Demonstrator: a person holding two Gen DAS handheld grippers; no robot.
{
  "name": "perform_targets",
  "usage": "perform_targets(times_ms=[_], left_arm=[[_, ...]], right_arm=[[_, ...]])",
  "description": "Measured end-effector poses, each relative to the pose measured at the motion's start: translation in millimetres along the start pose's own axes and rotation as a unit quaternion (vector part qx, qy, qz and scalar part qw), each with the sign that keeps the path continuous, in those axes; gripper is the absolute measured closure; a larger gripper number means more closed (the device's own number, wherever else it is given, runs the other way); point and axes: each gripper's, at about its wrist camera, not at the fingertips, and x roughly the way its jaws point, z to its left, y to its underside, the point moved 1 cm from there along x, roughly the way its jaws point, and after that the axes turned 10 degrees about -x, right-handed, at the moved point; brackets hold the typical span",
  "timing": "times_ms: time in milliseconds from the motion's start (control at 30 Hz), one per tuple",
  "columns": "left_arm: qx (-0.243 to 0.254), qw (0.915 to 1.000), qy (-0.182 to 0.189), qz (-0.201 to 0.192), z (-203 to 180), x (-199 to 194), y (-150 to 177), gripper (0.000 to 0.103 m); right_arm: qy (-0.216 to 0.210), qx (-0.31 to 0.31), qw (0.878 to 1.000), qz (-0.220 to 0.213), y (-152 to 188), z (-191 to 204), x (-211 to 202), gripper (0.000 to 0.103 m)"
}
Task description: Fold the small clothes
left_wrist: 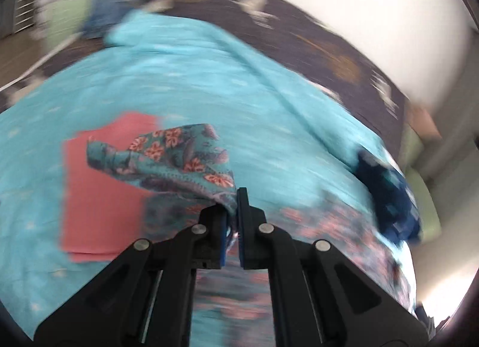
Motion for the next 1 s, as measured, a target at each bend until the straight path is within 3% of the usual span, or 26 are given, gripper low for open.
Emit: perform_targets(times_ms=[100, 200, 233, 333, 400, 467, 533, 600, 700, 733, 800, 867, 1000], left_arm=[[0.066, 0.9954, 0.059, 0.037, -63, 15, 33, 0.096], [0.153, 0.9807, 0.096, 0.075, -128, 33, 83, 0.095], [0.172, 0.9765, 0.099, 0.084, -139, 36, 97, 0.088], [0.222, 0.9599, 0.107, 0.134, -161, 42, 140, 0.046], [0.24, 0.9552, 0.1, 0.141, -165, 34, 154, 0.043], [0.251, 0.9543, 0.1, 0.127, -157, 17, 155, 0.043], [0.253, 0.9593, 0.081, 0.095, -141, -5, 148, 0.041], [0.256, 0.9644, 0.045, 0.048, -121, -19, 135, 0.034], [0.254, 0.9672, -0.012, -0.007, -91, -34, 121, 0.027], [0.247, 0.9686, -0.03, -0.012, -75, -41, 118, 0.026], [0.229, 0.9724, -0.046, -0.005, -53, -42, 111, 0.026], [0.201, 0.9767, -0.075, 0.009, -26, -40, 112, 0.026], [0.191, 0.974, -0.121, 0.017, 4, -30, 122, 0.026]], right_arm=[[0.018, 0.024, 1.0, 0.006, 4, -17, -1, 0.001], [0.029, 0.057, 0.998, 0.02, 10, -39, -1, 0.001], [0.031, 0.067, 0.997, 0.026, 13, -47, -1, 0.001], [0.039, 0.089, 0.995, 0.037, 22, -67, -1, 0.001], [0.039, 0.105, 0.993, 0.046, 28, -80, 1, 0.001], [0.011, 0.127, 0.99, 0.063, 34, -92, 9, 0.001], [-0.041, 0.159, 0.983, 0.085, 38, -103, 25, 0.004], [-0.104, 0.194, 0.969, 0.112, 38, -109, 46, 0.021], [-0.213, 0.267, 0.927, 0.153, 33, -113, 88, 0.03], [-0.243, 0.286, 0.912, 0.167, 31, -110, 103, 0.03], [-0.272, 0.298, 0.895, 0.191, 24, -97, 125, 0.03], [-0.292, 0.283, 0.891, 0.204, 15, -77, 139, 0.03], [-0.331, 0.267, 0.877, 0.221, 8, -46, 143, 0.03]])
